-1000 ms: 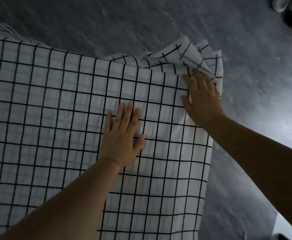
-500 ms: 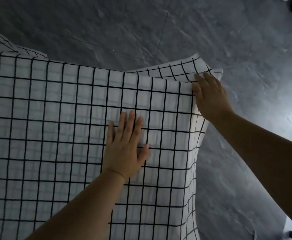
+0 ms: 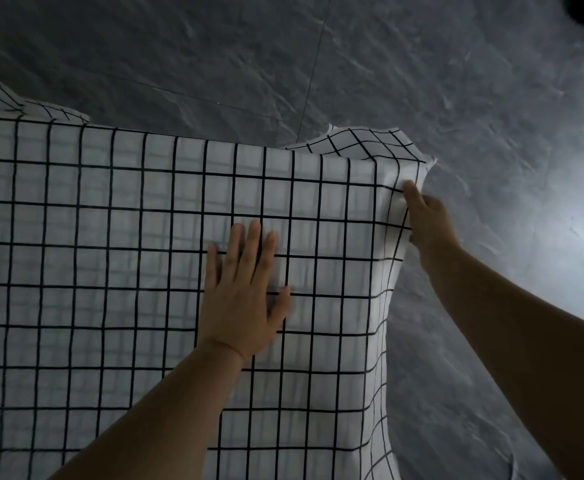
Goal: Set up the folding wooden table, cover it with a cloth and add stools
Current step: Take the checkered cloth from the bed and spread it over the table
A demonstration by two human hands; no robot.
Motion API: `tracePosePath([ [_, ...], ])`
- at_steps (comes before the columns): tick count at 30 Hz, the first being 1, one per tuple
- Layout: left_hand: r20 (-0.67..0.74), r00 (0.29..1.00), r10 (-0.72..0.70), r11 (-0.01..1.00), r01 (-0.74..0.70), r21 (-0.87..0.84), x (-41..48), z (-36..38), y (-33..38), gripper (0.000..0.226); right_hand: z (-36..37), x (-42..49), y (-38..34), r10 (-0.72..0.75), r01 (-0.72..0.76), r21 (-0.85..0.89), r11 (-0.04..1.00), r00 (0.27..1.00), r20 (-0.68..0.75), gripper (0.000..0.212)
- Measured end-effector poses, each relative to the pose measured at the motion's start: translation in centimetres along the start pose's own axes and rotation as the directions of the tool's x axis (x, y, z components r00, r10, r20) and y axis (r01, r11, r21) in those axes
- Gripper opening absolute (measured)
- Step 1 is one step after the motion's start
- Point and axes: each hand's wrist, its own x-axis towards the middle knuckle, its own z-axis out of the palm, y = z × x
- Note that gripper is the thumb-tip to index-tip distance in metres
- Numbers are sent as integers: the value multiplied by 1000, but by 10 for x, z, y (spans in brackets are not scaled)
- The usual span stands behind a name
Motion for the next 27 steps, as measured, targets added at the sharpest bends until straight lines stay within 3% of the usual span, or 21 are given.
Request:
tracePosePath([
  [6,-20,1000,9,1000,-9,-8,-1,0,0,73,2,1,-1,21,-23,121,992,1000,21,47],
  [11,-26,1000,15,1000,-15,-8,0,0,1,71,-5,13,-1,27,-33,160,987,999,39,70],
  [15,-31,999,13,1000,-13,-2,-1,0,1,71,-8,4,-11,-108,106,61,993,993,40,25],
  [17,-27,1000,12,1000,-12,0,0,-1,2,71,-9,4,-8,-162,162,64,985,987,2,17],
  [27,-30,999,33,999,-34,-14,16,0,21,70,-23,15,-8,-186,202,104,974,972,-143,24],
])
